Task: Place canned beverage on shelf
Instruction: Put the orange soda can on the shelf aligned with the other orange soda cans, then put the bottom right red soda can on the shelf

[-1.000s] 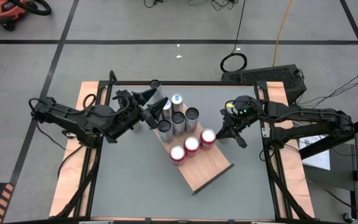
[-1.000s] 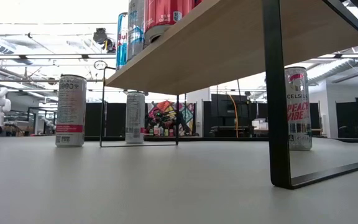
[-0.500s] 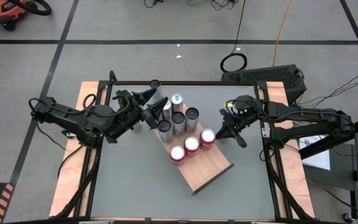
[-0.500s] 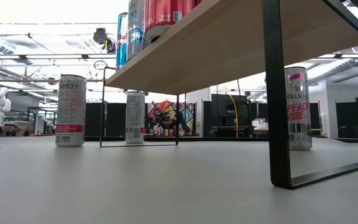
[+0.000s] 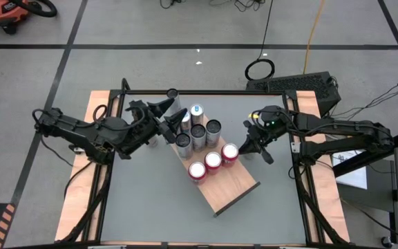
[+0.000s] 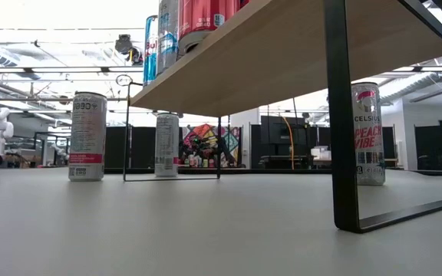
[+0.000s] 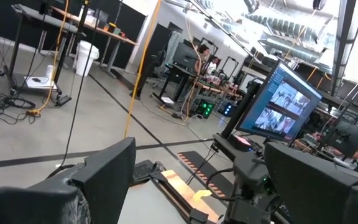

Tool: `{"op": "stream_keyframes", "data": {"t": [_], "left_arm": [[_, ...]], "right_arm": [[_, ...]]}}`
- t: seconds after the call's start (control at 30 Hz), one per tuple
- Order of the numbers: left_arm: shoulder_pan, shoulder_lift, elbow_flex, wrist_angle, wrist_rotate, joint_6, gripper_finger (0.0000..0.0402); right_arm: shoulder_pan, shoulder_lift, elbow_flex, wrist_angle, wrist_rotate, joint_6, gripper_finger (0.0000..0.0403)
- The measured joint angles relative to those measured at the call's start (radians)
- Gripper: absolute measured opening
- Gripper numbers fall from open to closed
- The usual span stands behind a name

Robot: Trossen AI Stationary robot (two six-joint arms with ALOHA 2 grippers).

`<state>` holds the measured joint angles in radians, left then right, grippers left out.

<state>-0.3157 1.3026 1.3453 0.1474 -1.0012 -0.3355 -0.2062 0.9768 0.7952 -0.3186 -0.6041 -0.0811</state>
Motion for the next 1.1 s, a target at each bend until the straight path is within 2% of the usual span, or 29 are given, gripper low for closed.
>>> {"op": "stream_keyframes", "data": {"t": [0.27, 0.33, 0.5, 0.6, 0.87, 0.97, 1.1], "left_arm": [[0.0, 0.008, 0.0, -0.004, -0.004, -0.01, 0.0359], [0.0, 0.008, -0.001, -0.006, -0.004, -0.01, 0.0359], [0.0, 0.007, -0.001, -0.008, -0.003, 0.0, 0.0359], [0.0, 0.007, -0.001, -0.007, -0.004, 0.004, 0.0359], [0.002, 0.007, -0.001, -0.007, -0.003, 0.0, 0.0359], [0.002, 0.007, -0.001, -0.007, -0.003, 0.0, 0.0359], [0.002, 0.007, -0.001, -0.007, -0.003, 0.0, 0.0359]], "right_arm": [[-0.008, -0.058, 0.02, -0.052, 0.086, 0.08, 0.0], [-0.009, -0.068, 0.059, -0.128, 0.12, 0.074, 0.0], [-0.009, -0.069, 0.198, -0.406, 0.295, 0.054, 0.0003], [-0.008, -0.067, 0.258, -0.518, 0.344, 0.016, 0.0017], [-0.008, -0.06, 0.29, -0.666, 0.403, -0.018, 0.0105], [-0.008, -0.045, 0.29, -0.695, 0.45, -0.049, 0.0151], [-0.008, -0.031, 0.29, -0.696, 0.449, -0.154, 0.0229]]}}
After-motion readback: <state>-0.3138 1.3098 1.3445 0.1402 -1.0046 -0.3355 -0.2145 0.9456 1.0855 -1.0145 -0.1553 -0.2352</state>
